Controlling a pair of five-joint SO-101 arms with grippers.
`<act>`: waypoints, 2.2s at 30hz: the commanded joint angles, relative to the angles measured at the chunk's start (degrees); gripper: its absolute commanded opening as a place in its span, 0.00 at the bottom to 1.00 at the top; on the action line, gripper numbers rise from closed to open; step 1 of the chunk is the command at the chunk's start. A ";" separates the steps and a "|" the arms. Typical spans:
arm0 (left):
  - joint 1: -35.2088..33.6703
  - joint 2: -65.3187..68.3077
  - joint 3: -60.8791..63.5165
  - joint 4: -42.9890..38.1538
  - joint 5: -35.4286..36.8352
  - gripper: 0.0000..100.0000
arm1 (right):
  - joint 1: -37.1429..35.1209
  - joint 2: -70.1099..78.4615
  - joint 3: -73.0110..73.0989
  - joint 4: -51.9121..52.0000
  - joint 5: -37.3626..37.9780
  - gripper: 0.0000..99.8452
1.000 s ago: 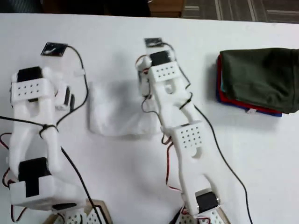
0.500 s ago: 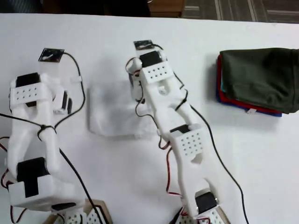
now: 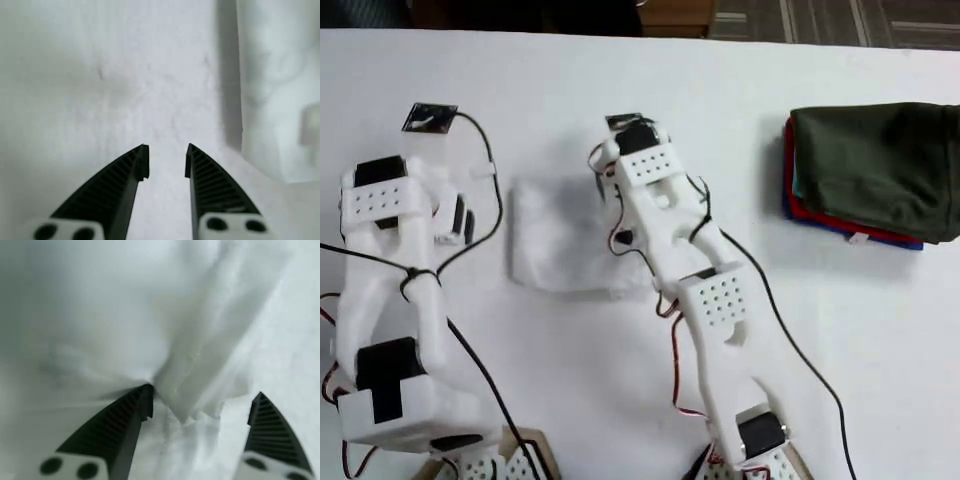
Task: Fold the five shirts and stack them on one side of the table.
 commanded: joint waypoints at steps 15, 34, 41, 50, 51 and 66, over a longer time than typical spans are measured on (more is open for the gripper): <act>-0.70 -2.64 -0.31 -0.44 -0.09 0.14 | 4.35 1.01 1.05 1.27 22.86 0.02; -0.70 -2.64 -0.75 -0.97 -0.09 0.14 | 19.12 -36.79 1.49 1.27 37.54 0.02; -0.70 -2.55 -0.75 -1.05 -0.09 0.14 | 26.68 -42.86 1.32 1.27 43.34 0.02; -0.35 -2.46 -0.40 -2.20 -0.09 0.14 | 38.73 -43.21 0.88 1.01 48.09 0.02; -0.35 -2.46 -0.40 -2.29 -0.09 0.14 | 39.96 -43.21 0.88 0.92 48.70 0.02; -0.62 -2.46 -0.22 -2.11 0.00 0.14 | 54.81 -32.04 0.70 -16.04 57.67 0.02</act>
